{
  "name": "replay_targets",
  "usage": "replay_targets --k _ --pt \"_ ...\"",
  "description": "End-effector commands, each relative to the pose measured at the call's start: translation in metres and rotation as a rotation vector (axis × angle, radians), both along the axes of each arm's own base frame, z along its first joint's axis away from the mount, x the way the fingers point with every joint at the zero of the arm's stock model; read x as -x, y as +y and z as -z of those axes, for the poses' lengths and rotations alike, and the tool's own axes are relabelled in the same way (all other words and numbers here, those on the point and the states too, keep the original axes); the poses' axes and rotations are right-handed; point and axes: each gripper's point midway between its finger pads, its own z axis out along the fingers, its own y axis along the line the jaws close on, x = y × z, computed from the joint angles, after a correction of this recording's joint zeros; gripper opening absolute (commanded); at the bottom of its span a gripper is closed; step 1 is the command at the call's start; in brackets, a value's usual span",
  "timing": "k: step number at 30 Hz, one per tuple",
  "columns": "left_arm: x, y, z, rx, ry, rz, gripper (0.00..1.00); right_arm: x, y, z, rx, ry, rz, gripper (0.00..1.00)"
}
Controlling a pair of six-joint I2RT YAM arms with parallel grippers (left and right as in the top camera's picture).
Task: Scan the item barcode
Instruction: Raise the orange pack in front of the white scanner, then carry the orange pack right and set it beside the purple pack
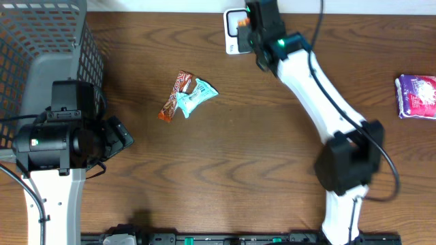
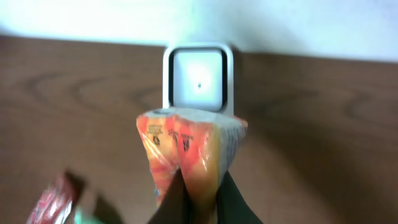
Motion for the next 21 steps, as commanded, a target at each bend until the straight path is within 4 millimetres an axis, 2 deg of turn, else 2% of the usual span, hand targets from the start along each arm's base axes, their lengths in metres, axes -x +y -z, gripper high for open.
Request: replay_targets --k 1,5,10,21 --pt "0.001 0.004 0.000 -0.012 0.003 -0.018 0.98 -0.029 -0.002 -0.002 0.096 -0.032 0.018 0.01" --pt "0.001 0.004 0.000 -0.012 0.003 -0.018 0.98 -0.058 -0.007 0.013 0.214 -0.070 0.057 0.01" --pt "0.001 0.004 0.000 -0.012 0.003 -0.018 0.98 -0.080 -0.009 0.025 0.292 -0.154 0.129 0.01" --pt "0.001 0.004 0.000 -0.012 0.003 -0.018 0.98 -0.084 0.003 0.048 0.281 -0.144 0.105 0.01"
